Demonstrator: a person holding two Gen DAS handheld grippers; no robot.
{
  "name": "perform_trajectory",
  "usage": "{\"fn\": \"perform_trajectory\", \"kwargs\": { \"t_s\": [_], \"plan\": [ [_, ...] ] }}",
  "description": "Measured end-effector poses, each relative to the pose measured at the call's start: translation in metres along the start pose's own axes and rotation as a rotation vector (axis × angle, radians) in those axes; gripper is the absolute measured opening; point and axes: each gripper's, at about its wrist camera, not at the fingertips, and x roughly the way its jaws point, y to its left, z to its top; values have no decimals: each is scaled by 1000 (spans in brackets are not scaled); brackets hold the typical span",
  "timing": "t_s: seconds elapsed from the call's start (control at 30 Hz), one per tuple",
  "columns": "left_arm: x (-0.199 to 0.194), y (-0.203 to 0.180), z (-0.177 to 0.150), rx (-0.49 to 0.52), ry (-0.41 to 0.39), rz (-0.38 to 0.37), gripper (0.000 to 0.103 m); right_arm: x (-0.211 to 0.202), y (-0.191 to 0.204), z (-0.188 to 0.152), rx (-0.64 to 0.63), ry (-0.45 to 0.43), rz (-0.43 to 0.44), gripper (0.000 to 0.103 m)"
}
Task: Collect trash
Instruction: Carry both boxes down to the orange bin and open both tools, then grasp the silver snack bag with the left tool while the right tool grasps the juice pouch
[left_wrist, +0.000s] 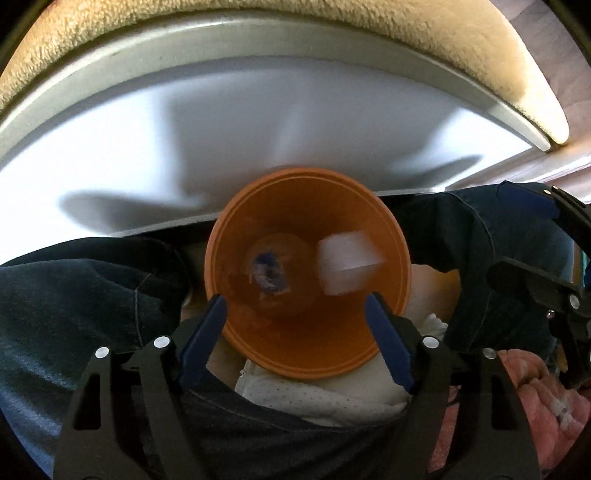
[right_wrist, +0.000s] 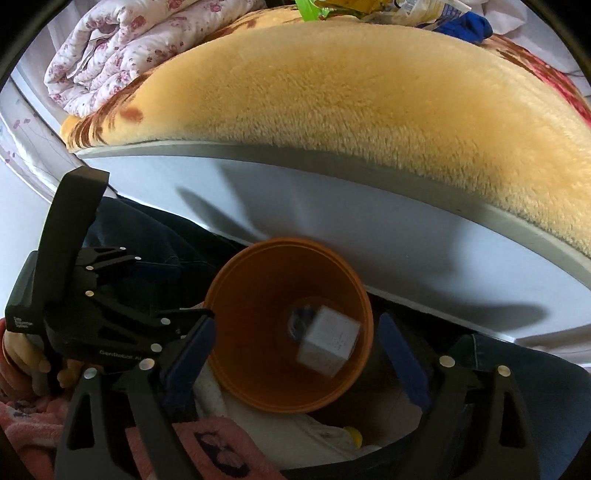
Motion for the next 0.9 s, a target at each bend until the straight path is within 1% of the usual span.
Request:
{"fn": "perform_trajectory", "kwargs": {
  "t_s": [0.33, 0.5, 0.63, 0.73, 0.83, 0.87, 0.9],
  "plan": [
    [6, 4, -6, -12, -6, -2, 76, -3, -3, 4, 25, -18, -15, 88],
    [2, 2, -6, -2, -27, 11, 76, -11, -8, 2, 37, -32, -17, 88],
    [-7, -1, -6, 9, -54, 13, 76, -23, -9, 4, 40, -66, -25, 88],
    [-23, -5, -3, 29, -101, 15, 76, -36, -10, 9, 40, -101, -32, 88],
    [-46, -10, 2, 63, -172, 9, 76, -52, -12, 13, 44, -148, -43, 88],
    [-57, -12, 5, 79, -208, 6, 77, -55, -12, 15, 46, -160, -47, 88],
    [-65, -14, 7, 91, -236, 6, 81, -62, -14, 17, 50, -177, -51, 88]
  ]
}}
